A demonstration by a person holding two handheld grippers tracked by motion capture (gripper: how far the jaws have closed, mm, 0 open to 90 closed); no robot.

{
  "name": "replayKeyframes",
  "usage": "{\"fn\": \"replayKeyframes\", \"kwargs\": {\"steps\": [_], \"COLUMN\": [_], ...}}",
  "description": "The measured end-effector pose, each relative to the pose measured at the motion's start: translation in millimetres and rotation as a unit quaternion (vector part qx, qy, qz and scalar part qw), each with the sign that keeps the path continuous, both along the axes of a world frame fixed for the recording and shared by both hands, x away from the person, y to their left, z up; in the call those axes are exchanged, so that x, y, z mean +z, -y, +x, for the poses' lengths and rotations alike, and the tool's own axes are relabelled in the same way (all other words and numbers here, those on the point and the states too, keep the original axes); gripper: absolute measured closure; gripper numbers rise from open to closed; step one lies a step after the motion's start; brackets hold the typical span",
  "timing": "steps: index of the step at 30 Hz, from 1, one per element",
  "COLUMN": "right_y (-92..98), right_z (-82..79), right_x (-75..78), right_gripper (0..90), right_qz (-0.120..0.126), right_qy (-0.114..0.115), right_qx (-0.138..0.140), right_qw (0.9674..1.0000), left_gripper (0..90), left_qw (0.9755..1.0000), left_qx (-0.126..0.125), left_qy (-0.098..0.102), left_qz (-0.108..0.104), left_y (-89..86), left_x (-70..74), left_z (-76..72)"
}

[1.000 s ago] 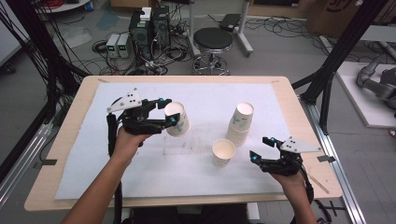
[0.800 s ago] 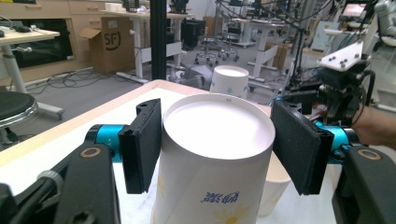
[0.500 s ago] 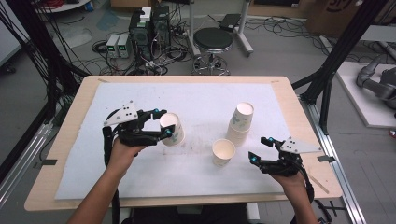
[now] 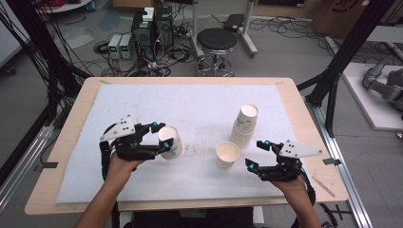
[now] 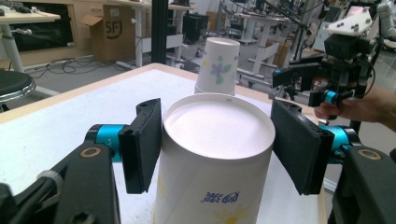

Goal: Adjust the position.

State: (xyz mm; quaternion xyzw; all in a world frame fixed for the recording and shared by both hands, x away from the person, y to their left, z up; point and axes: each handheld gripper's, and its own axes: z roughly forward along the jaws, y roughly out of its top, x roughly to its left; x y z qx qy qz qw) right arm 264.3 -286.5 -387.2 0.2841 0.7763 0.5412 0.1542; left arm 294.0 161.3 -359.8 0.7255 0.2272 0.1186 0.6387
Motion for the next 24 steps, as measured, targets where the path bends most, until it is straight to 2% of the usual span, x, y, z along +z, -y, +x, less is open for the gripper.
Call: {"fn": "replayKeyframes", "kwargs": {"steps": [9,14,18,24], "right_y": [-27.1,-38.8,-52.0,-80.6], "right_z": [-2.7,-0.9,0.4,4.9], "right_x": [4.6,5.8,6.7,6.3], "right_gripper": [20.8,20.8,20.8,20.8], "right_qz": [0.003,0.015,0.021,0.012], "right_qy": [0.002,0.001,0.000,-0.004], "right_qx": [0.048,0.065,0.084,0.118], "right_qw": [0.9988,0.9978,0.9962,0.9929], "left_gripper": [35.9,35.9,35.9,36.0], "left_qw": [0.9999,0.9995,0.9991,0.9987], "left_qx": [-0.010,-0.029,-0.040,-0.048], "left_qy": [0.001,-0.002,-0.004,0.000], "left_qz": [0.003,0.011,0.013,0.014], "left_y": [2.5,8.7,13.9,16.8], "left_x": [-1.3,-4.7,-6.4,-4.6], "left_z": [-15.9,-21.1,-22.6,-24.4]}}
